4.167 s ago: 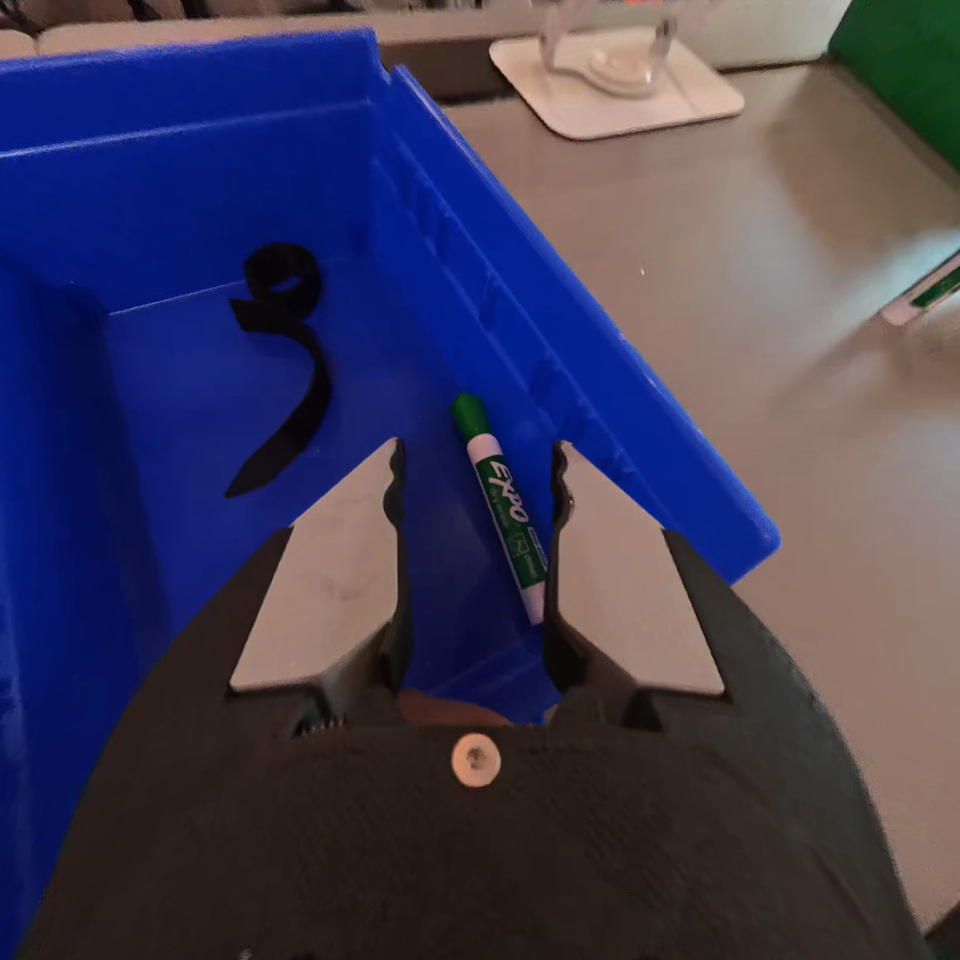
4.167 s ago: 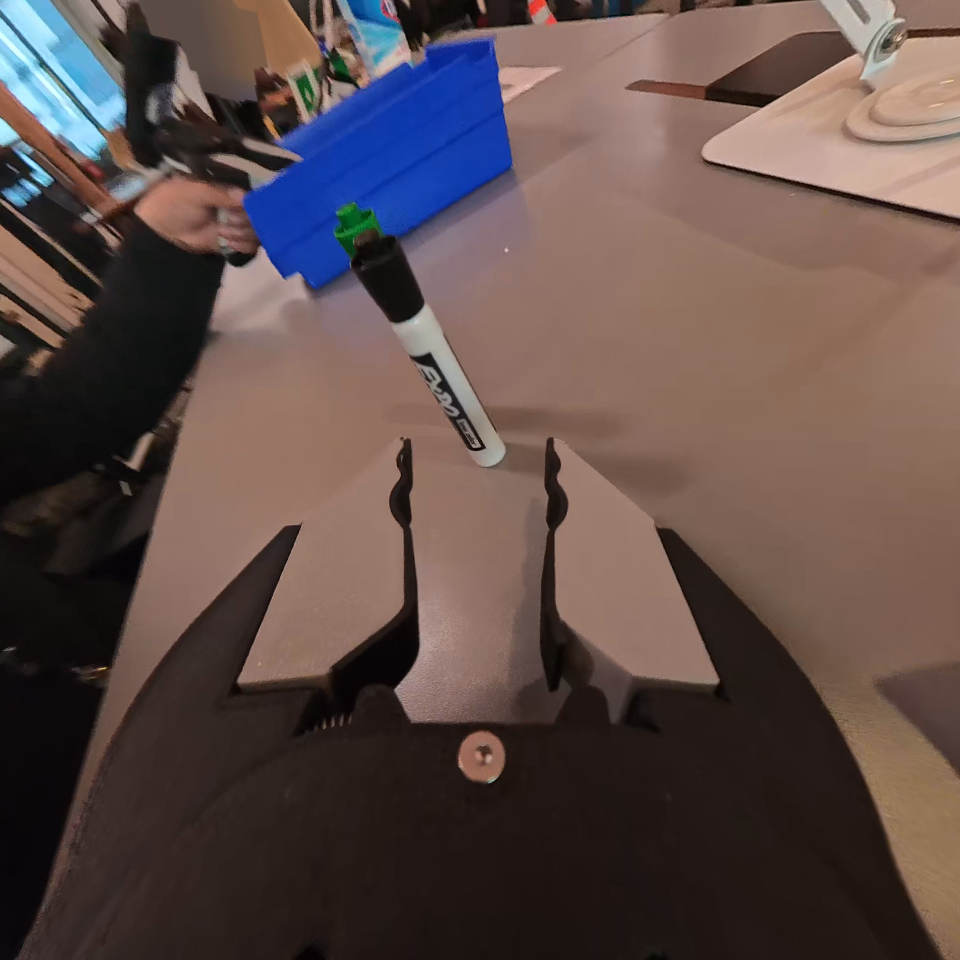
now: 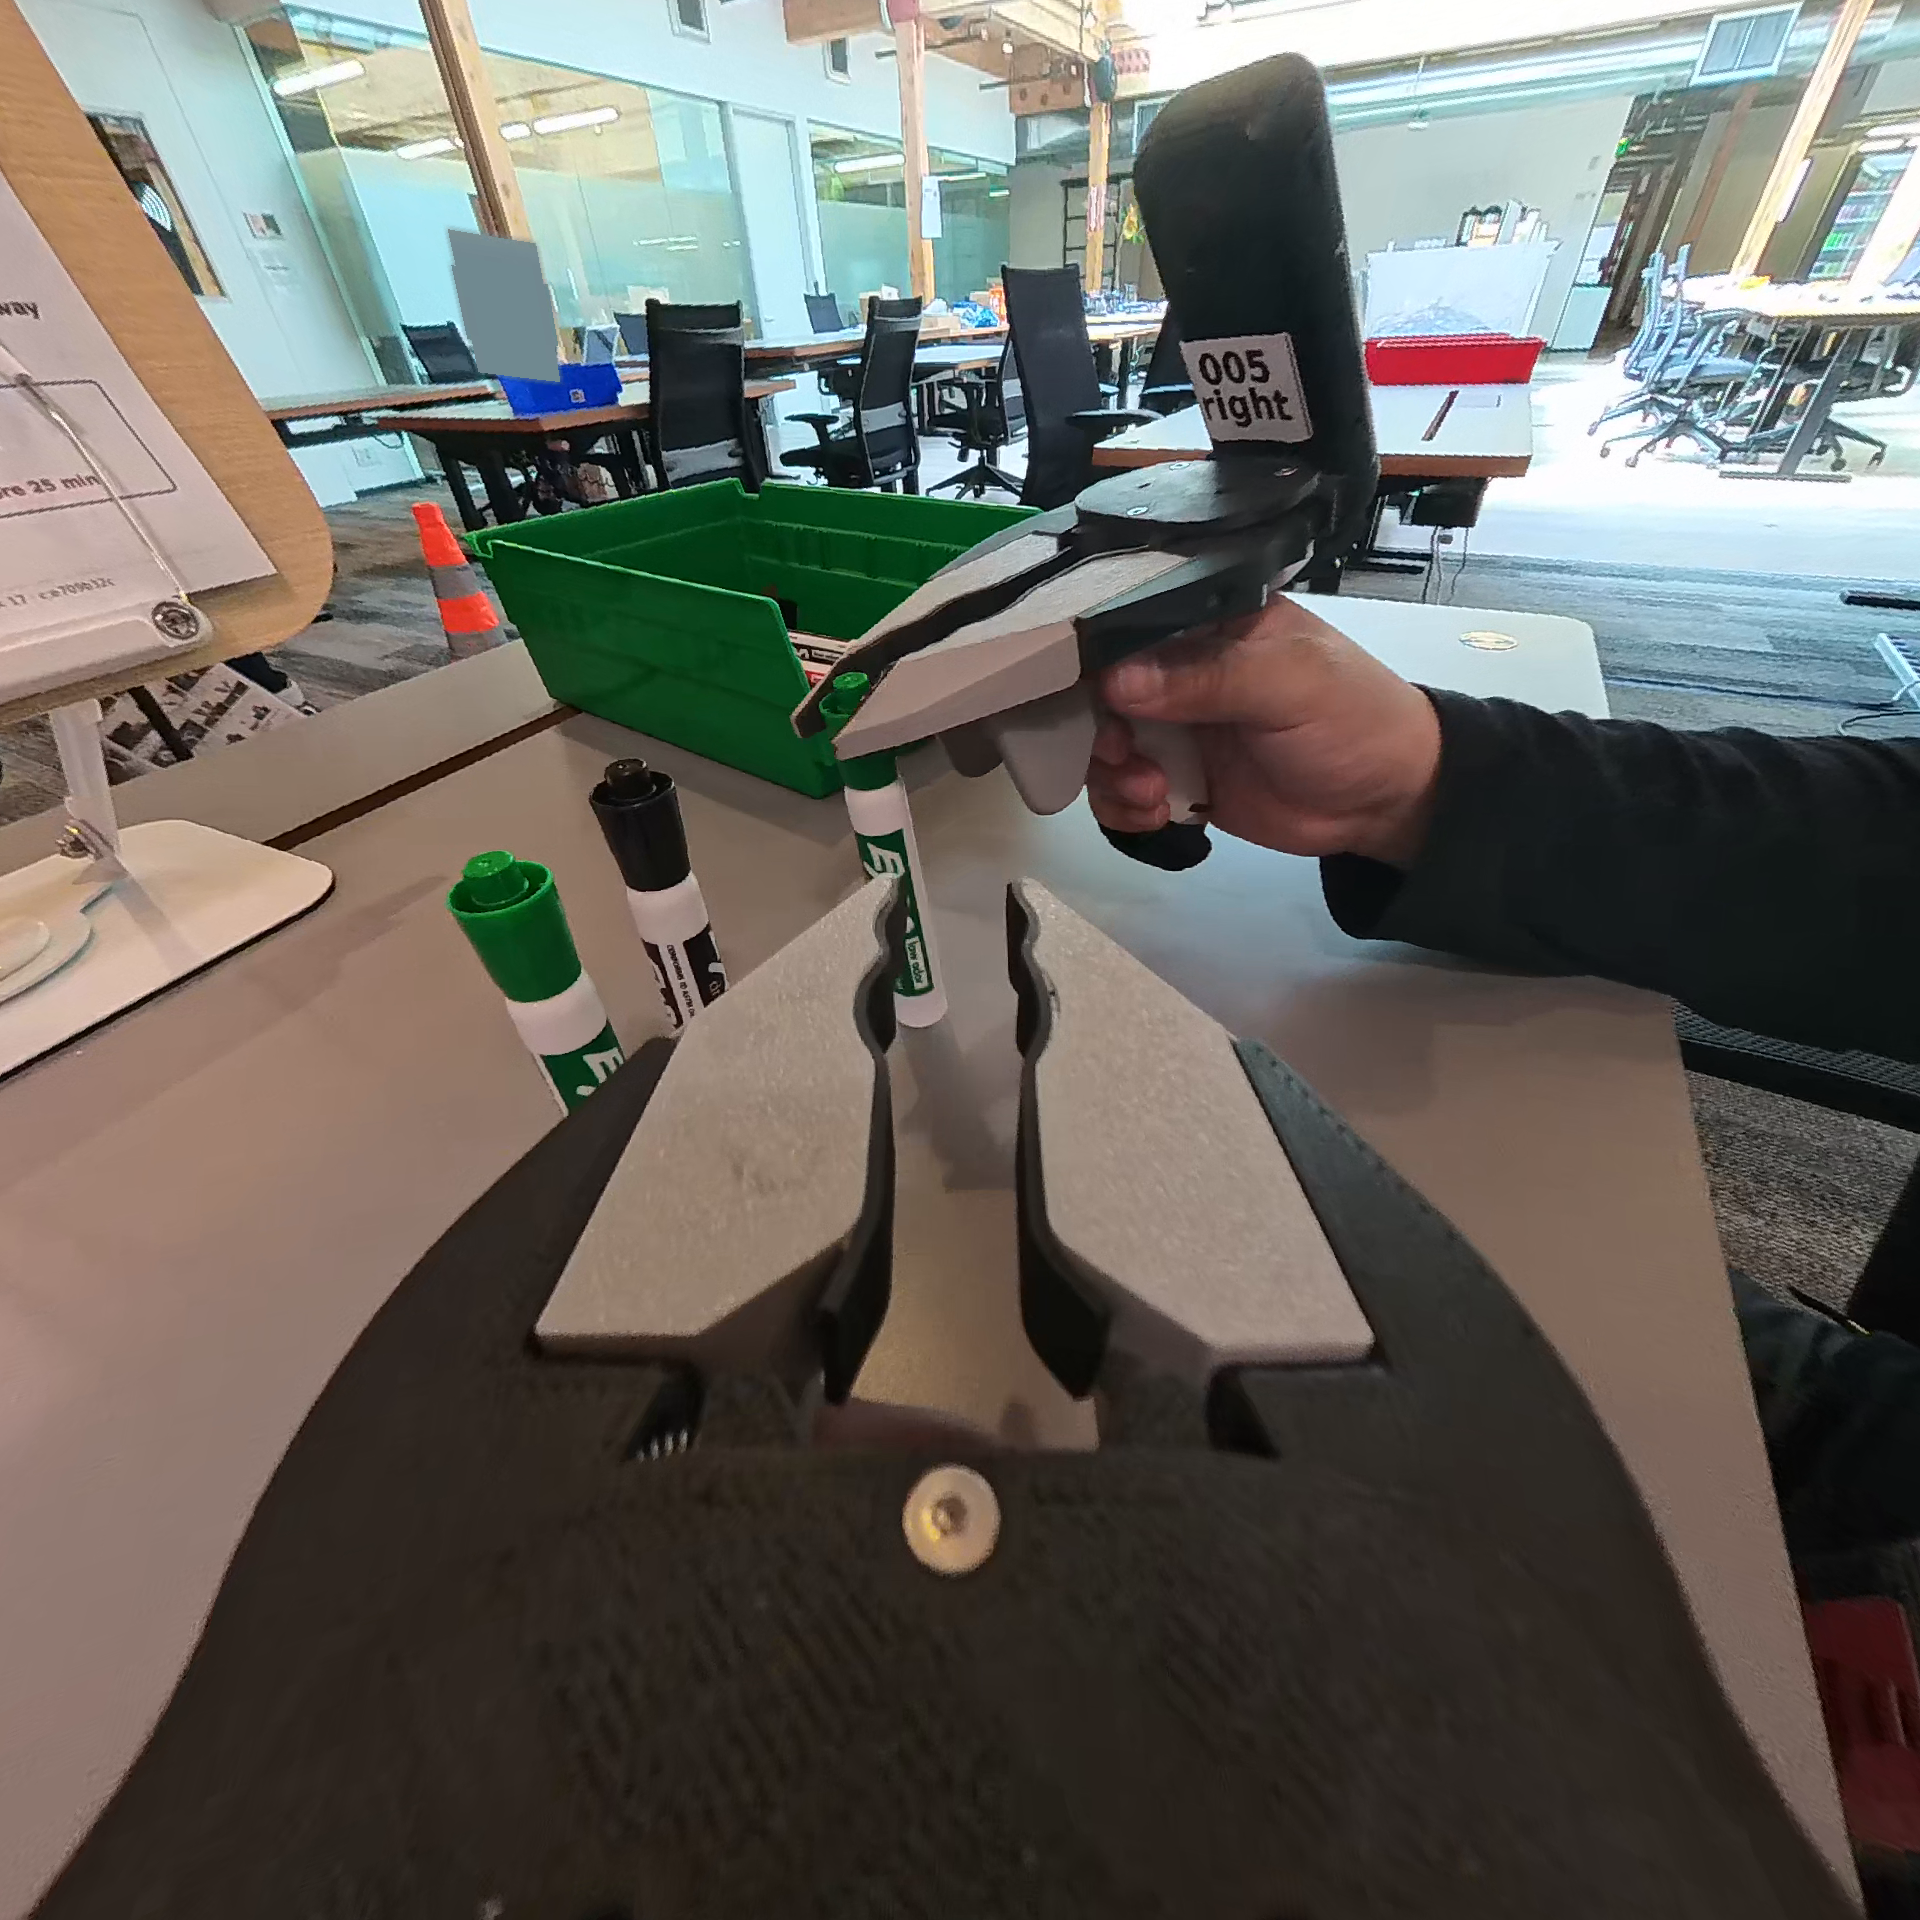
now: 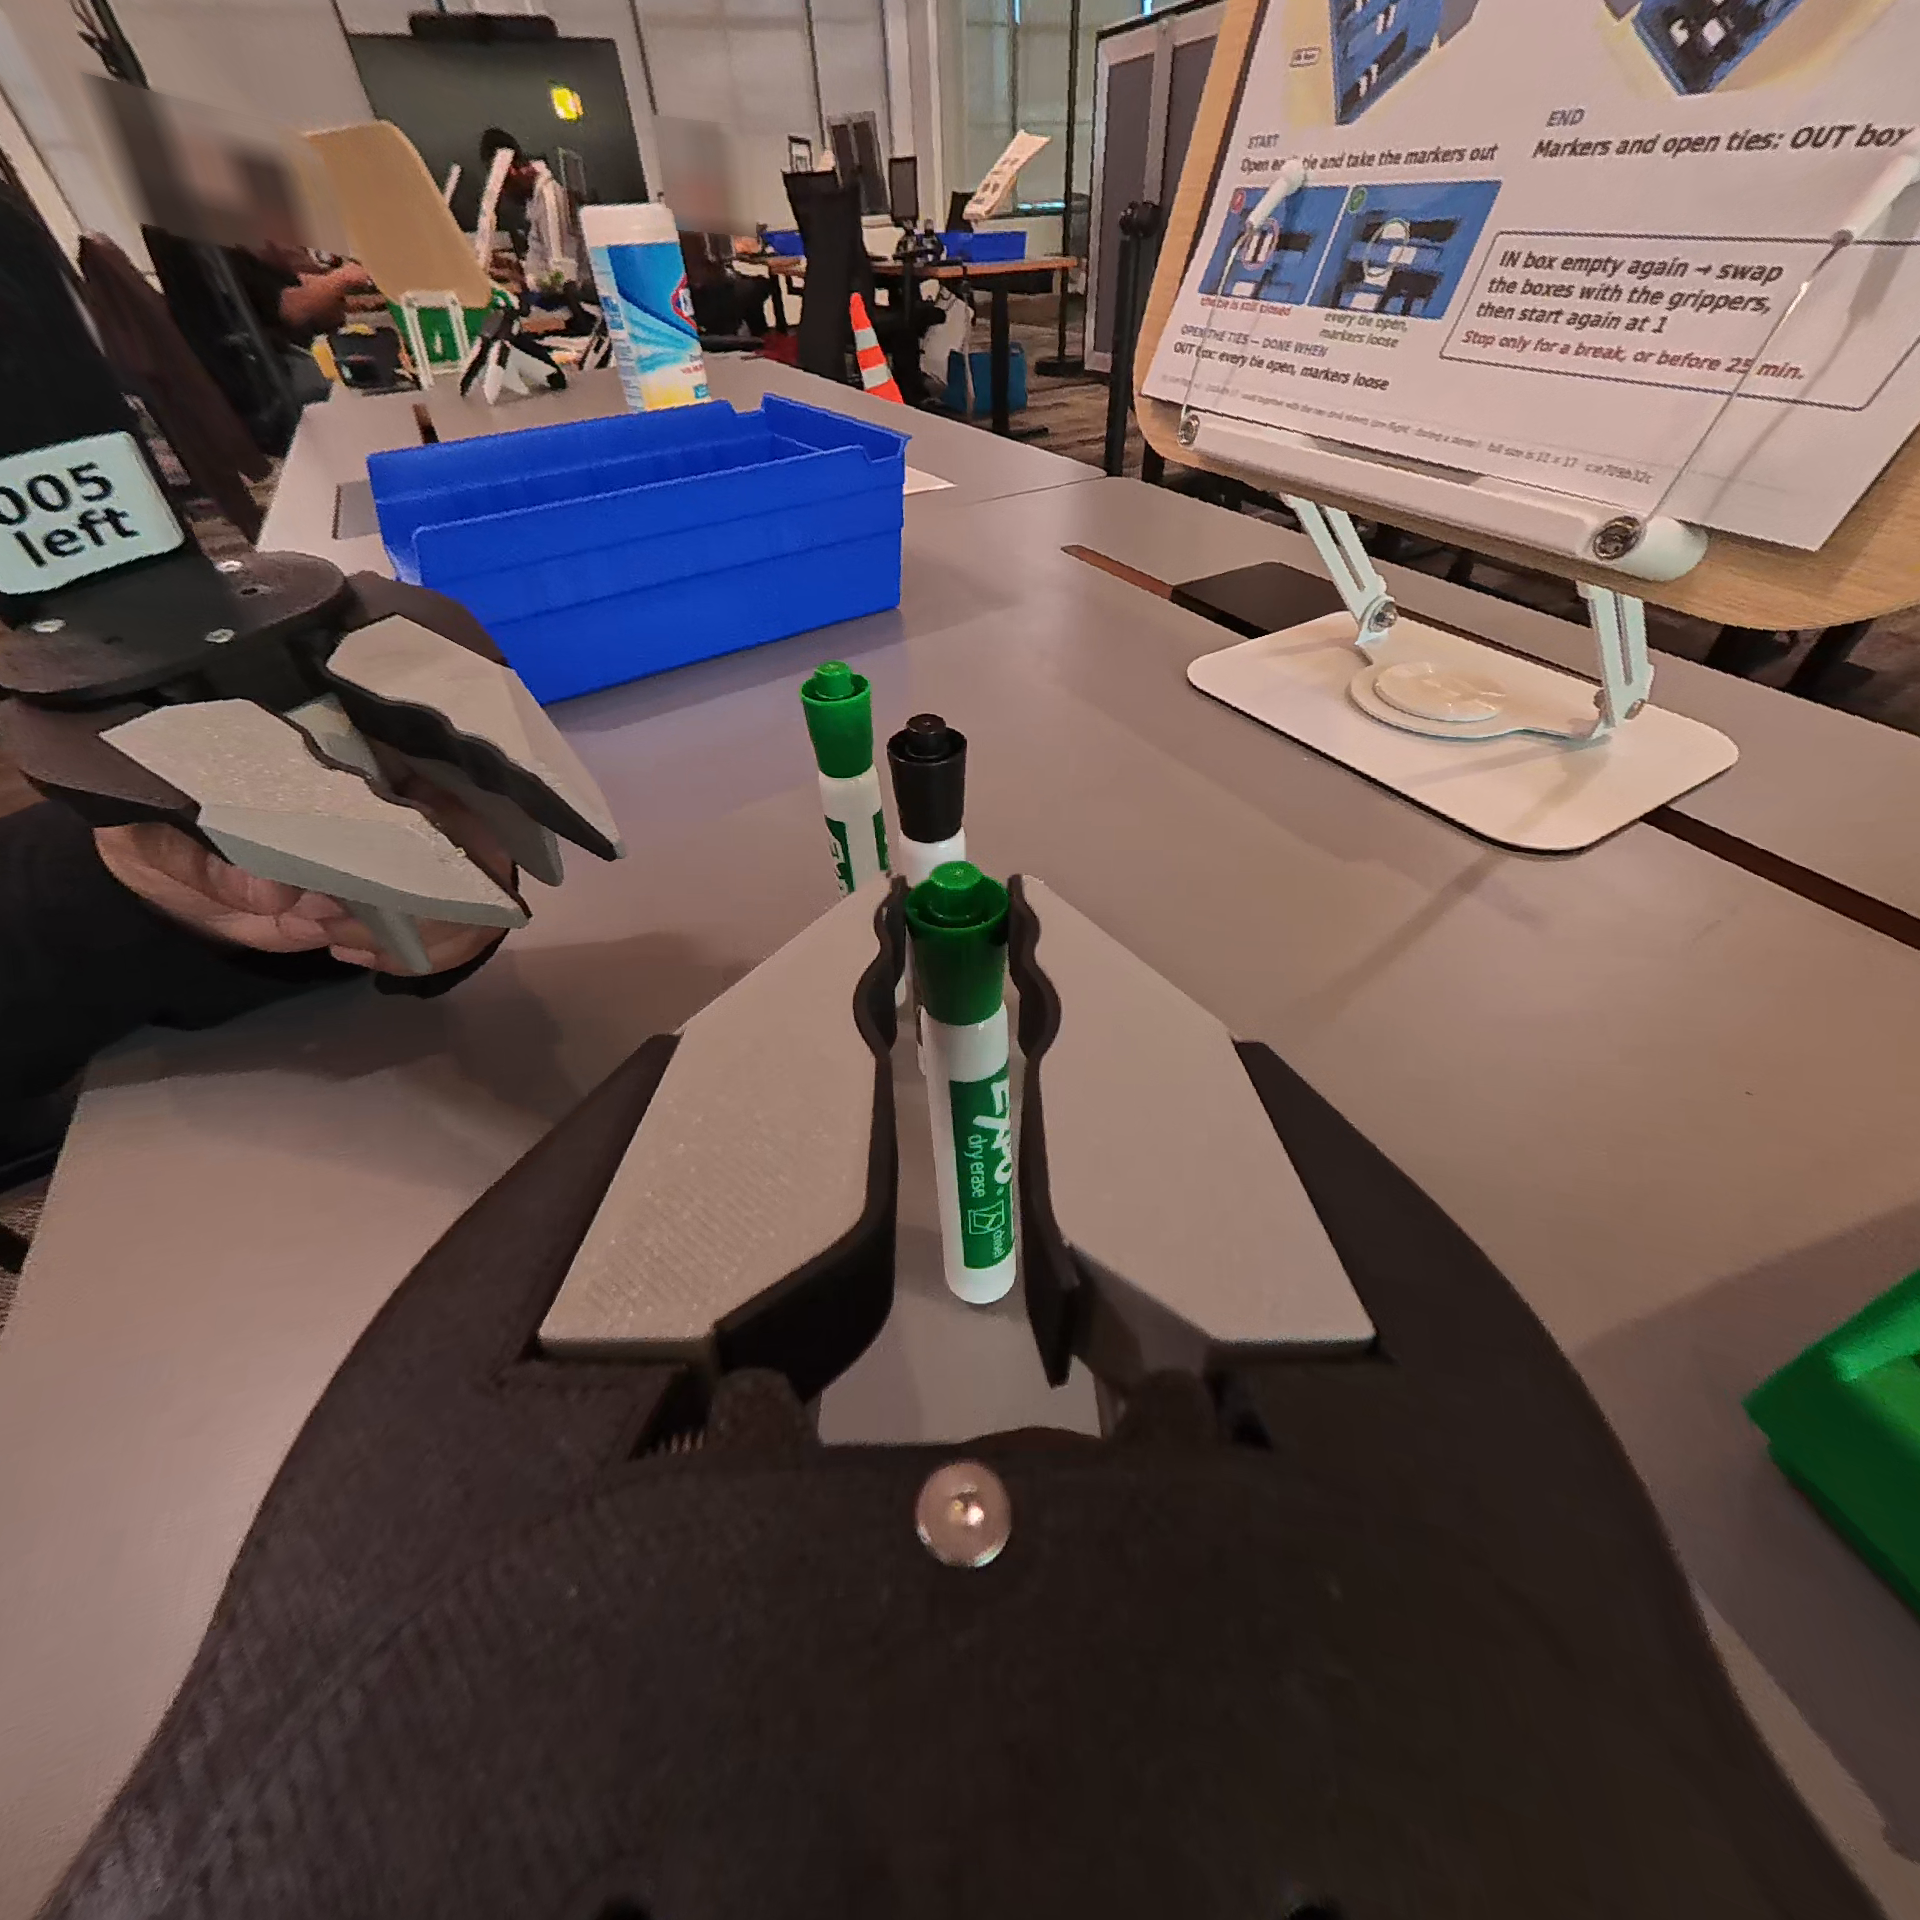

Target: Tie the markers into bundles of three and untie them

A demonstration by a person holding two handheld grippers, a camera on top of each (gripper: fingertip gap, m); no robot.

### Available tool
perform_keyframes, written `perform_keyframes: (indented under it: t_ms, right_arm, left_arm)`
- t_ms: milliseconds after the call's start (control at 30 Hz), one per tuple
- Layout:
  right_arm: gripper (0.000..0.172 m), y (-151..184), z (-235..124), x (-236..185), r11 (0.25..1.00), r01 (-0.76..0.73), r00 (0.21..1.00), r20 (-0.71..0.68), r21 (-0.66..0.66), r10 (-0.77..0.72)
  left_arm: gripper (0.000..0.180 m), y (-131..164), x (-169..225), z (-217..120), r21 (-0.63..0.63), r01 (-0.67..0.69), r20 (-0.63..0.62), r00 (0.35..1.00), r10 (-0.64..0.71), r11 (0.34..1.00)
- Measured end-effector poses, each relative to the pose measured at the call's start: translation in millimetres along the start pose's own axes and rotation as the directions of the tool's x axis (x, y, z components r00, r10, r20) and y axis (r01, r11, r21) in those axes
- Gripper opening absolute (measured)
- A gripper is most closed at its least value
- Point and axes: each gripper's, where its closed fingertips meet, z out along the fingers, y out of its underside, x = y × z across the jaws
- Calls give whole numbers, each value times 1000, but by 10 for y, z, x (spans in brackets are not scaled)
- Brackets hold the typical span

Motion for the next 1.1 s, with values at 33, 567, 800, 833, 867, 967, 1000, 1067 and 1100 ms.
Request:
perform_keyframes:
  t_ms: [33,567,800,833,867,967,1000,1067,1100]
  right_arm:
    - [15,9,3,14,1000,3,1000,-8,-3,-3]
    - [15,-31,20,1,999,30,999,-17,22,-30]
    - [15,-138,82,-155,996,17,998,51,90,-22]
    - [15,-137,104,-188,996,21,998,59,90,-26]
    - [15,-143,125,-215,995,24,998,61,95,-30]
    - [15,-194,190,-287,991,38,997,60,129,-46]
    - [15,-198,217,-303,990,46,997,57,131,-54]
    - [15,-188,274,-323,990,59,997,48,131,-66]
    - [15,-185,301,-348,990,56,996,59,133,-64]
  left_arm:
    - [16,2,-3,1,-1,-3,3,1000,3,1000]
    - [14,33,-130,-12,-13,25,58,998,-24,1000]
    - [13,89,-289,-26,-30,72,130,989,-68,997]
    - [13,90,-300,-29,-29,73,135,988,-68,997]
    - [14,84,-311,-33,-24,75,141,987,-71,997]
    - [20,66,-364,-39,-7,103,166,981,-100,995]
    - [20,60,-371,-42,-2,111,167,980,-109,994]
    - [20,46,-390,-55,8,112,176,978,-111,994]
    - [20,34,-398,-64,14,109,181,977,-109,994]
